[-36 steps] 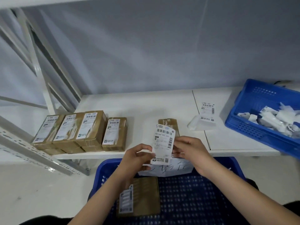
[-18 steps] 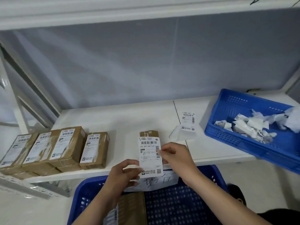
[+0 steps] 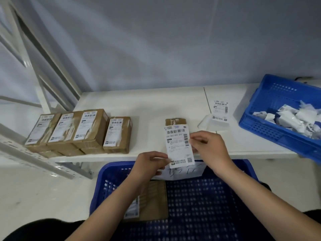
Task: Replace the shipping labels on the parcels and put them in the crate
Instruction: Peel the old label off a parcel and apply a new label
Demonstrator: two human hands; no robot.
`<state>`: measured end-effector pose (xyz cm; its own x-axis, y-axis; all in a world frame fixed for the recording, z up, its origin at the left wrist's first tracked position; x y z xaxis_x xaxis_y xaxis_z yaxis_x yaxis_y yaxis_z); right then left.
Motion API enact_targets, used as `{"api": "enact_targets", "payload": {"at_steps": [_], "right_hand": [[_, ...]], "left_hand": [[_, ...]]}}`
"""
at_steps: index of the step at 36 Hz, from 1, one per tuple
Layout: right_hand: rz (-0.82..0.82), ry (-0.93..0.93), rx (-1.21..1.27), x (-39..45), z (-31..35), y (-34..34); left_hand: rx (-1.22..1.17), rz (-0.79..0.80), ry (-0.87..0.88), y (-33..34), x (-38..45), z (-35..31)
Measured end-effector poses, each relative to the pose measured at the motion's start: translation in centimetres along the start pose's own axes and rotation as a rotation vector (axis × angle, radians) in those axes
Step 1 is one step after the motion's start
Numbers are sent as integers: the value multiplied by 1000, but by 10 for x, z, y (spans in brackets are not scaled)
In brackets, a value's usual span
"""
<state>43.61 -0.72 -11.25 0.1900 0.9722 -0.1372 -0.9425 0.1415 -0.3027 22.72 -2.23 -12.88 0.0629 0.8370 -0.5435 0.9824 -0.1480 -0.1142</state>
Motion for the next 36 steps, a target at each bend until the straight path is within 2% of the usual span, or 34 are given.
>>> {"api": "enact_targets", "payload": {"at_steps": [9, 17, 36], "right_hand": [[-16, -50, -67, -4, 0, 4], [-22, 54, -11, -3, -4, 3], [3, 93, -41, 4, -11, 3]], "left_hand": [[13, -45, 15, -2, 0, 0], [53, -73, 5, -4, 3, 4], [67, -36, 10, 0, 3, 4]]}}
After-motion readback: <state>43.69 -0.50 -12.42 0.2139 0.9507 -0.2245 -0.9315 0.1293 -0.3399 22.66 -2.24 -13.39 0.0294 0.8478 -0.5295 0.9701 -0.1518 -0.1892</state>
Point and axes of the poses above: each hand's wrist, its own x-axis towards the middle knuckle, its own y-axis out of the palm, z = x × y, the point moved 3 cm from there along x, towards the middle knuckle
